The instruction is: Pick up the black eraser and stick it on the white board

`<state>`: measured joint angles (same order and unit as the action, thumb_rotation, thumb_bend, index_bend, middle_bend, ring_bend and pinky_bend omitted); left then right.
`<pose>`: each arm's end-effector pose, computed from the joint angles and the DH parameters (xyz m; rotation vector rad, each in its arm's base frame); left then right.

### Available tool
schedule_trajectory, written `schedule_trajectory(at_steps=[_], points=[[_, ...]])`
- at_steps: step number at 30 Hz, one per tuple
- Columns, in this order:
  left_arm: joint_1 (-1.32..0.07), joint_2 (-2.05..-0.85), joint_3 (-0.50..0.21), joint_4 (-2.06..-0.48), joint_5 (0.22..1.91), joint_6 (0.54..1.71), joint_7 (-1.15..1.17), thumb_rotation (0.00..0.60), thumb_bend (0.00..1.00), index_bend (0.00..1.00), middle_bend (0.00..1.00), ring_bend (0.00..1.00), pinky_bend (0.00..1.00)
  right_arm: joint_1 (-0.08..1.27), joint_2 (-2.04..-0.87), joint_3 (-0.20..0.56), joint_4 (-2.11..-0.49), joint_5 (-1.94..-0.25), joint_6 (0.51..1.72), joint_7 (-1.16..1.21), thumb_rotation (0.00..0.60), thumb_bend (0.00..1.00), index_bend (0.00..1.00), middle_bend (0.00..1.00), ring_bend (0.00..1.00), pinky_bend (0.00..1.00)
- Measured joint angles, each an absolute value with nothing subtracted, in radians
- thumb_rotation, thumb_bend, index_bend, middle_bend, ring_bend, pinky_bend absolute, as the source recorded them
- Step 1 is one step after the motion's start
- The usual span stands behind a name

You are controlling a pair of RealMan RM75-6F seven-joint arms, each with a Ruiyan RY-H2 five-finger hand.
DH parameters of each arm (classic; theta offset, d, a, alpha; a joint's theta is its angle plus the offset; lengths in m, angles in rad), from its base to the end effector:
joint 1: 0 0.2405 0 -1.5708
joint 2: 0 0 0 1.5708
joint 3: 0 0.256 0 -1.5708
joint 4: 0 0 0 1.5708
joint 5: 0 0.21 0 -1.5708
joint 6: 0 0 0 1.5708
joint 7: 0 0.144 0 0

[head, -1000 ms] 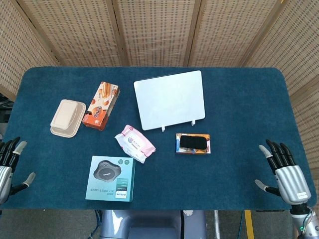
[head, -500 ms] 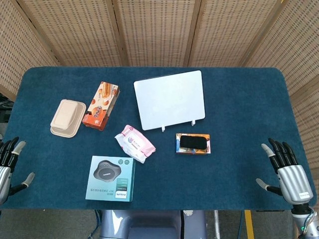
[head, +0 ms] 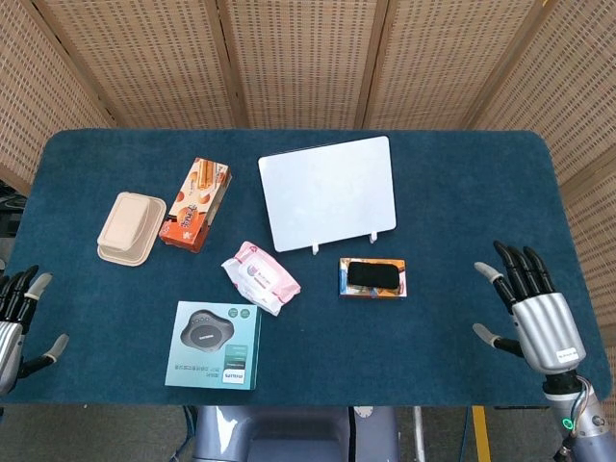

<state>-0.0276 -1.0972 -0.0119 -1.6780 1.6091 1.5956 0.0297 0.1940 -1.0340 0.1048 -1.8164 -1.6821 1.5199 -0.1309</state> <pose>-0.2917 0.1544 0.1641 -1.3970 -0.8535 -0.9787 -0.2224 -0.2106 0.1725 1.5515 -0.6556 1.1446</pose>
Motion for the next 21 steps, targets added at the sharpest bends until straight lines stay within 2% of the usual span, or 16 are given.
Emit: schedule_trajectory(at_steps=[9,16,21], points=[[-0.032,-1.096,-0.013,-1.672,1.606,1.587,0.010,0.600,0.29,0.00,0.00,0.00,0.00,0.308,-0.956,0.173,-2.023,-1.533,1.306,-0.385,0.600,0.05,0.22,0.00,0.00,0.00],[-0.039,-1.100,-0.011,-1.669,1.602,1.570,0.016,0.600,0.29,0.00,0.00,0.00,0.00,0.414,-0.921,0.207,-2.107,-1.275,1.135,-0.554,0.600,0.05,0.22,0.00,0.00,0.00],[-0.043,-1.103,-0.011,-1.667,1.596,1.561,0.017,0.600,0.29,0.00,0.00,0.00,0.00,0.500,-0.912,0.227,-2.145,-1.055,1.073,-0.677,0.600,0.05,0.23,0.00,0.00,0.00]])
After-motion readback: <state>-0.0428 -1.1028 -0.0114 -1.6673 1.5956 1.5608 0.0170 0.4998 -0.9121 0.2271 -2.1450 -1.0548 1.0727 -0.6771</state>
